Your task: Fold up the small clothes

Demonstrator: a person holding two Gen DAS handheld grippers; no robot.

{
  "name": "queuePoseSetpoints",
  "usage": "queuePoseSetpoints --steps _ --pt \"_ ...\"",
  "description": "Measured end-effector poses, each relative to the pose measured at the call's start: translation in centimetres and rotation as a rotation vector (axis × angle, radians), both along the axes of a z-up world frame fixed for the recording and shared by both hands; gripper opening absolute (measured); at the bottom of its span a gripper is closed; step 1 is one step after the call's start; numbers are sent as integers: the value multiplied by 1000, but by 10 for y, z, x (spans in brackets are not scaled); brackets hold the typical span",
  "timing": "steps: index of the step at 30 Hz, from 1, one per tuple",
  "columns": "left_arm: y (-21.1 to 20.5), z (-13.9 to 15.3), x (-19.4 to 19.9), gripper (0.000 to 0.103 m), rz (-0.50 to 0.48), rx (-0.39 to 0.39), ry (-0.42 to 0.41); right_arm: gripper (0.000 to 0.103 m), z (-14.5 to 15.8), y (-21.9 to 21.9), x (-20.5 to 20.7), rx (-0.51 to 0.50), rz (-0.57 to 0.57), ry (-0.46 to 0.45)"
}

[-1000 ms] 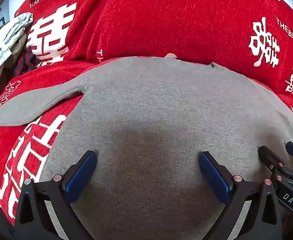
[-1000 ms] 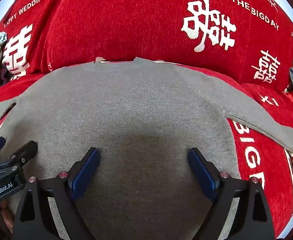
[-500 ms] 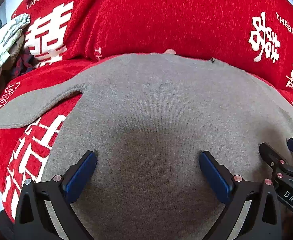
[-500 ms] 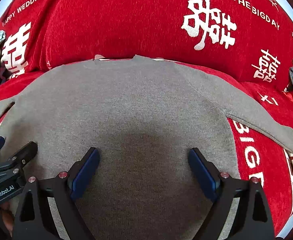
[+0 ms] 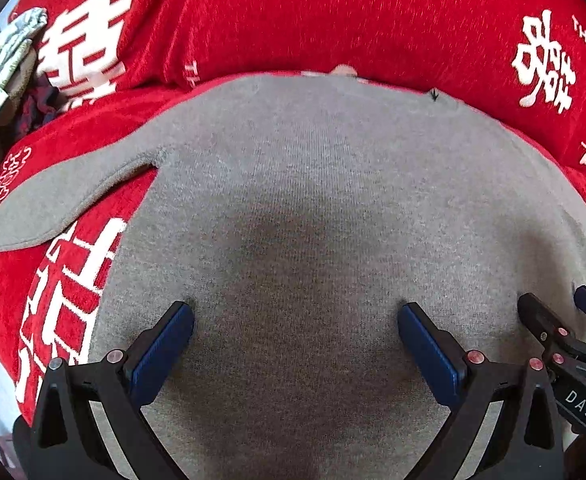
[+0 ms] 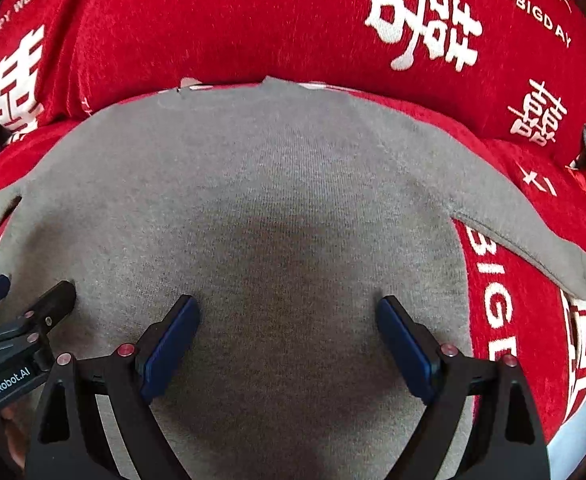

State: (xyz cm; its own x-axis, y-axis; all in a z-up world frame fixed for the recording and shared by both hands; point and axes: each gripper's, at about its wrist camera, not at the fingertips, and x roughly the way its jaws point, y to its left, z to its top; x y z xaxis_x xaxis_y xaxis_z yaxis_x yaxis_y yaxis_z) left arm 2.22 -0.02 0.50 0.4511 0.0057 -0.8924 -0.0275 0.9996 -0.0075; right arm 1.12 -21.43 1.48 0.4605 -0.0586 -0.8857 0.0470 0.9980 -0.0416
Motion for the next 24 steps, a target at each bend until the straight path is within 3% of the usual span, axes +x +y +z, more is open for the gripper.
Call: queuePoseSetpoints --steps 7,14,24 --pt "1 3 11 102 -23 -17 92 92 8 2 4 64 22 32" --pt "7 11 18 102 7 -45 93 92 23 9 7 35 34 -29" --pt "-1 30 22 102 5 9 47 92 25 6 10 43 39 -33"
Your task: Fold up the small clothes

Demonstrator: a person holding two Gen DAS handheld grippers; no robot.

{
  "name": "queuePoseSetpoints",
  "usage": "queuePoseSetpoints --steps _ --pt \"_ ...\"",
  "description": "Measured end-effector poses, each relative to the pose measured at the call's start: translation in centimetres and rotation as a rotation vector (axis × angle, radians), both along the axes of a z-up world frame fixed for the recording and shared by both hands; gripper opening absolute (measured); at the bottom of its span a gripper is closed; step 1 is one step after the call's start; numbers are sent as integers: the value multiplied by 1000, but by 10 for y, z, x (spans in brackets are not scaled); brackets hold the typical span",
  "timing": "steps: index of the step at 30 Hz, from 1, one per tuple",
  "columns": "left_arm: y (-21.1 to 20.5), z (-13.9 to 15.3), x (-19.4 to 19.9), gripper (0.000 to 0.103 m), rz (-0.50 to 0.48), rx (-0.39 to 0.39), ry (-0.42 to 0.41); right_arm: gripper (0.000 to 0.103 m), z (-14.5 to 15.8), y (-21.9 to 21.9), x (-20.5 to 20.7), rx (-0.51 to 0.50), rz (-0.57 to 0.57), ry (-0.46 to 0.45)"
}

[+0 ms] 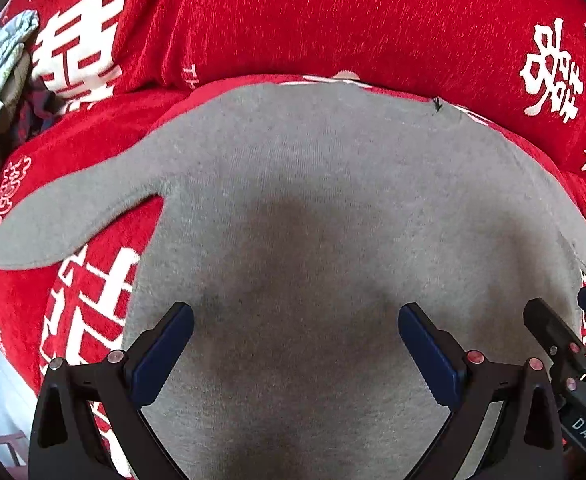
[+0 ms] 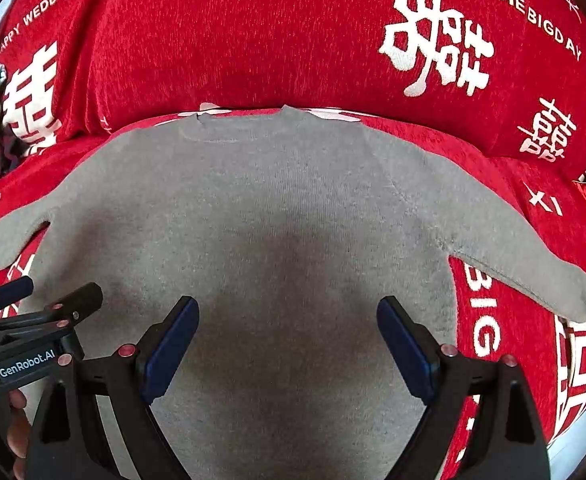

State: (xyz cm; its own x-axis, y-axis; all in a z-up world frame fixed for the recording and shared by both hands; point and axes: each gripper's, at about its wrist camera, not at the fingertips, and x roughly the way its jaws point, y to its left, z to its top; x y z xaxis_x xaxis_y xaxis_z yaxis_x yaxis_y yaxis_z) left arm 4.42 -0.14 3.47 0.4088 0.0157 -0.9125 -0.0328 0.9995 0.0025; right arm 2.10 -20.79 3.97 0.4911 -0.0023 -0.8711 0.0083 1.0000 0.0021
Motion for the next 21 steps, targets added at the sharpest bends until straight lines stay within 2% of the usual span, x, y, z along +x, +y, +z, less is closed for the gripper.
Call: queuePoseSetpoints --steps 21 --pt "-33 22 18 102 -20 35 -49 92 18 -32 8 -26 -82 -75"
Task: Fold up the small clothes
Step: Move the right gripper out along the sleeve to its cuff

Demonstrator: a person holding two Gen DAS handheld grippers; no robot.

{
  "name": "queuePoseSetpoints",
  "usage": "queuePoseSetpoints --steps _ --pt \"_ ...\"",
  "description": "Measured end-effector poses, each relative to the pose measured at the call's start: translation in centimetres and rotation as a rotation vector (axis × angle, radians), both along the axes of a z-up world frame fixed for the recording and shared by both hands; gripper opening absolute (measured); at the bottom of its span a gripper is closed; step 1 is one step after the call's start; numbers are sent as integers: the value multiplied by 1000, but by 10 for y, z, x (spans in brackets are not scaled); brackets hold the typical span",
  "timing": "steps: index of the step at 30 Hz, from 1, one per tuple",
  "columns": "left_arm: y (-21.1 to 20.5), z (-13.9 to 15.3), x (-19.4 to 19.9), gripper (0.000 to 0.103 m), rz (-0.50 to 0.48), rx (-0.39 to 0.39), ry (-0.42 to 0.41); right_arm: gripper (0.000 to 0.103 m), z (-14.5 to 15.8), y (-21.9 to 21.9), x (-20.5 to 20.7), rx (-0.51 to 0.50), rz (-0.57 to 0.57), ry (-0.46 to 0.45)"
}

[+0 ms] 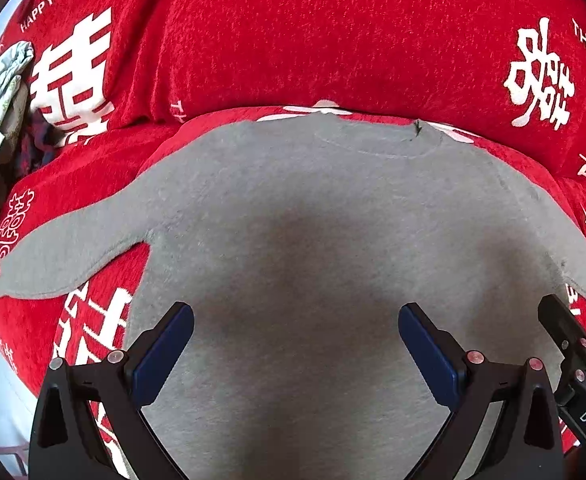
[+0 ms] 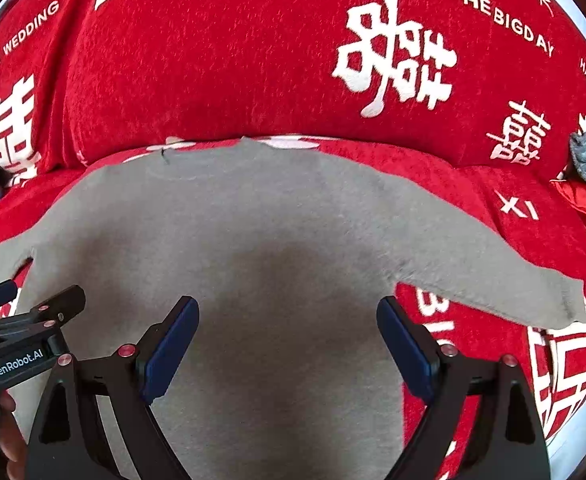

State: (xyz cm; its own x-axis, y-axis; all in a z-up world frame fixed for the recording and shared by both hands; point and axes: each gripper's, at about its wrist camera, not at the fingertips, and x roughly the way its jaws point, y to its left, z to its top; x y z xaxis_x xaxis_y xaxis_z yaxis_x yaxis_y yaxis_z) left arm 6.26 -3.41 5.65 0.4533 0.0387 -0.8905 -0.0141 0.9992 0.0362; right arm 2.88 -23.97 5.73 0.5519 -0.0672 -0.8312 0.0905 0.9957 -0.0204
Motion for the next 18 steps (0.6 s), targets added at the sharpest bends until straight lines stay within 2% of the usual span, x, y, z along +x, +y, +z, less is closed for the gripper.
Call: queuePoseSetpoints --steps 9,18 --pt "-34 6 5 102 -42 16 -7 92 6 -32 -1 14 -56 -28" --pt "-96 14 11 102 -129 27 -12 92 2 -93 -13 39 -161 -35"
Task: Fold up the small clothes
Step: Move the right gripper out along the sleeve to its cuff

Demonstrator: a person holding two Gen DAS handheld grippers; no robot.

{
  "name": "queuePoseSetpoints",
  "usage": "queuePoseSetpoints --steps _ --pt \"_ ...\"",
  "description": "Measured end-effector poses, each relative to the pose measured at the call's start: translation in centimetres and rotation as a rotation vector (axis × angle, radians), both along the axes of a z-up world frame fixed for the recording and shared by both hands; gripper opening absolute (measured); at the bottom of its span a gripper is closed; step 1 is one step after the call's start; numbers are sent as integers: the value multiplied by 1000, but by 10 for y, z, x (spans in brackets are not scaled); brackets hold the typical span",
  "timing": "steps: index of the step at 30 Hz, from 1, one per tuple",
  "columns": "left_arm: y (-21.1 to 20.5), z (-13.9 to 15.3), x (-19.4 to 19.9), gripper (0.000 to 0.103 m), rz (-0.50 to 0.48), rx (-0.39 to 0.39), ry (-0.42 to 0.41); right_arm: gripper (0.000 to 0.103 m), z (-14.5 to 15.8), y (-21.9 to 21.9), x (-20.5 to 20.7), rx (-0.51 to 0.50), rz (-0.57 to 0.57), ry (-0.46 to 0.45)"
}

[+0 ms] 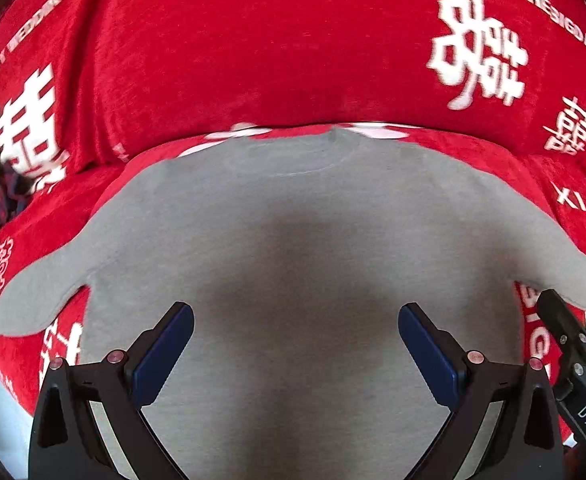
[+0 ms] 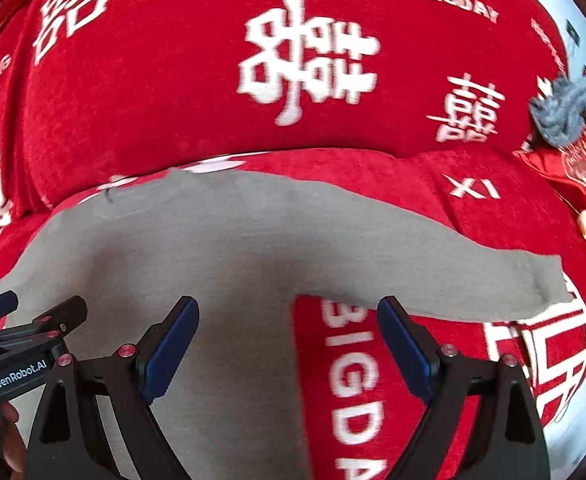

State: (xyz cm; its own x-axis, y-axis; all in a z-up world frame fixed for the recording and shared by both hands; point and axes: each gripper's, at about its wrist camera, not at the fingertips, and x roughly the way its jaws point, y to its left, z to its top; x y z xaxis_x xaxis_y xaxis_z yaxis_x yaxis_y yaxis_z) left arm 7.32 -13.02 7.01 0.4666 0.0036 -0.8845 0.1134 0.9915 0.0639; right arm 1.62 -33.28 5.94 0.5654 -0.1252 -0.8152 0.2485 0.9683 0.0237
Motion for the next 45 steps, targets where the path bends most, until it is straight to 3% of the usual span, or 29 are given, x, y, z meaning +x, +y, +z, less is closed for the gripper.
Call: queuePoseSetpoints --steps 11,28,43,45 --pt "-84 0 0 102 -124 26 -6 92 0 -82 -17 2 -127 4" --pt "-184 -21 -2 102 -236 53 24 92 -17 -187 -45 6 -287 27" --pt "-246 -42 -6 102 -307 65 45 91 -51 -276 -62 67 -426 43" --pt "-246 -45 -3 102 -298 63 50 85 -59 -287 -58 94 -438 42"
